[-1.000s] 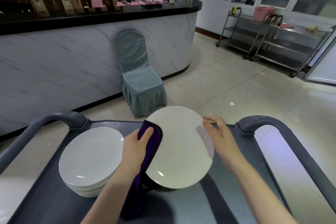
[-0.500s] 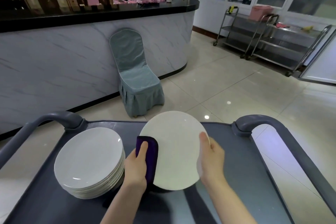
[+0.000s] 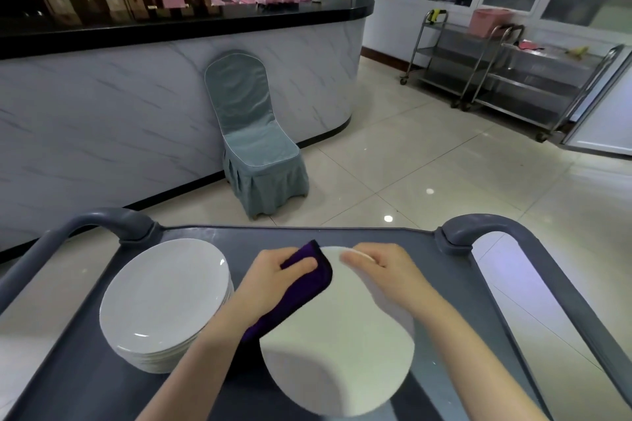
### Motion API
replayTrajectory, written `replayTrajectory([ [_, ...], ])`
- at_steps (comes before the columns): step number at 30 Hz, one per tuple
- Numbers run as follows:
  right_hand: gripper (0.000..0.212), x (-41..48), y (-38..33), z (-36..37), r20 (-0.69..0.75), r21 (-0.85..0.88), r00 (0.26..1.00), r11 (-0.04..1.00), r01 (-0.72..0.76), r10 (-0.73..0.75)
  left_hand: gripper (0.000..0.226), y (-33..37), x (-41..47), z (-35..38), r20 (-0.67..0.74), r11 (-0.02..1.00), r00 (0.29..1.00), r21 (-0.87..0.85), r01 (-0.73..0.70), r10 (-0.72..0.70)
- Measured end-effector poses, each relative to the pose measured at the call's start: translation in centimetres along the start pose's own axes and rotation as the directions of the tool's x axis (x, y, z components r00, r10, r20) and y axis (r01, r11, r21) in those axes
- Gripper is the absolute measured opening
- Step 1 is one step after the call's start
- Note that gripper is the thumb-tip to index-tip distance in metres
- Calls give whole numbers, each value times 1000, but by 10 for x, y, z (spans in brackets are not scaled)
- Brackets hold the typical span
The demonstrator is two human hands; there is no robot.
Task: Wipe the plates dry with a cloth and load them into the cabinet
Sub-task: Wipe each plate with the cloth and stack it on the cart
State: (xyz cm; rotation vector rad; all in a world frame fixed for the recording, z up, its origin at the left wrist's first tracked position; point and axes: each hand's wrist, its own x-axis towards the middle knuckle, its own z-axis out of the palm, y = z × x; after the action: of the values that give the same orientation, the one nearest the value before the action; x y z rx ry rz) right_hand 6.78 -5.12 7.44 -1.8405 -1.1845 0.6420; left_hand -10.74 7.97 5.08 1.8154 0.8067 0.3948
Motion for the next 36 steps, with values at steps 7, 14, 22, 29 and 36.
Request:
replayTrajectory([
  [7, 40, -17, 1, 65, -462, 765, 590, 634, -112, 662, 15, -25, -16, 60, -361, 648, 707, -740, 178, -607],
  [14, 43, -51, 20, 42, -403, 203, 914, 978, 40, 47, 22, -34, 2, 5, -319, 710, 754, -653, 265, -575],
  [22, 47, -39, 17, 34, 217, -715, 706, 382, 585, -674, 27, -18, 19, -17, -246, 800, 842, -516, 306, -480],
  [29, 32, -47, -1, 33, 1, -462, 890, 789, 405, -456, 30, -2, 18, -10, -66, 549, 838, -782, 293, -541],
  [36, 21, -47, -22, 51, -161, 391, 987, 918, 58, 6, 48, 24, 13, 47, -282, 923, 959, -372, -101, -9],
])
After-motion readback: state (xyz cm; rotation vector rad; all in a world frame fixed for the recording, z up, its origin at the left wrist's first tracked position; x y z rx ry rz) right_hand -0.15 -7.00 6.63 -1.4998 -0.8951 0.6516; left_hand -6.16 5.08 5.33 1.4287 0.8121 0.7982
